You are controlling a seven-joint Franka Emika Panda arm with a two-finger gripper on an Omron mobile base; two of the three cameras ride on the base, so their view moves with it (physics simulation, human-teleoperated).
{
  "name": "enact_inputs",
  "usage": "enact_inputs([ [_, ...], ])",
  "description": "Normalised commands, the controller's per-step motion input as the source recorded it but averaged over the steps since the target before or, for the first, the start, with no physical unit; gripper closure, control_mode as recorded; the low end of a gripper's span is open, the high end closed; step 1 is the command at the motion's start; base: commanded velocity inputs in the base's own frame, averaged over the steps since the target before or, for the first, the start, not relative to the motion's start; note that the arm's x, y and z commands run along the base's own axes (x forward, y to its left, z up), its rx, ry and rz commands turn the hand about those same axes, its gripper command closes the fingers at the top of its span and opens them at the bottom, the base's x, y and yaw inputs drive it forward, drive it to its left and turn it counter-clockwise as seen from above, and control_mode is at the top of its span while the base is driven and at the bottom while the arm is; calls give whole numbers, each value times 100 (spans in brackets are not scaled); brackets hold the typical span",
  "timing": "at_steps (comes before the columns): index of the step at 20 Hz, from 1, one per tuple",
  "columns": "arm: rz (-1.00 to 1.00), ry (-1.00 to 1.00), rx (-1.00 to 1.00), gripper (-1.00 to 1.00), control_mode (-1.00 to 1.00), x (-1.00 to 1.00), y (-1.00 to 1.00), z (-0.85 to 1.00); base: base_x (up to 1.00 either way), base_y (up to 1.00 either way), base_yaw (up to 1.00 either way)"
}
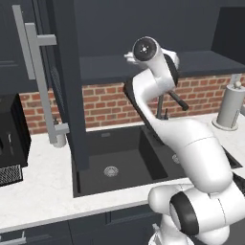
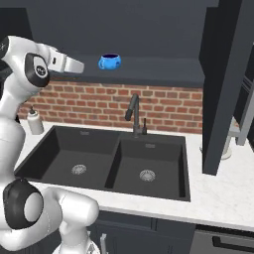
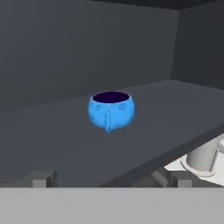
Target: Gather all objects into one cabinet and sort the glasses and bowls to opposite sides.
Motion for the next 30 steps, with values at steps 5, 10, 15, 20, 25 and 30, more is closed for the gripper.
enact_inputs([
  [5,15,11,9,-100,-100,45,-59,47,0,0,0],
  [10,2,3,0,-100,-100,1,-4,5,0,0,0],
  [15,0,0,0,-100,-100,0,0,-22,0,0,0],
  [20,0,0,-1,-100,-100,0,0,-36,0,0,0],
  [25,0,0,0,-100,-100,8,-2,0,0,0,0],
  [30,0,2,5,-100,-100,45,-16,0,0,0,0],
])
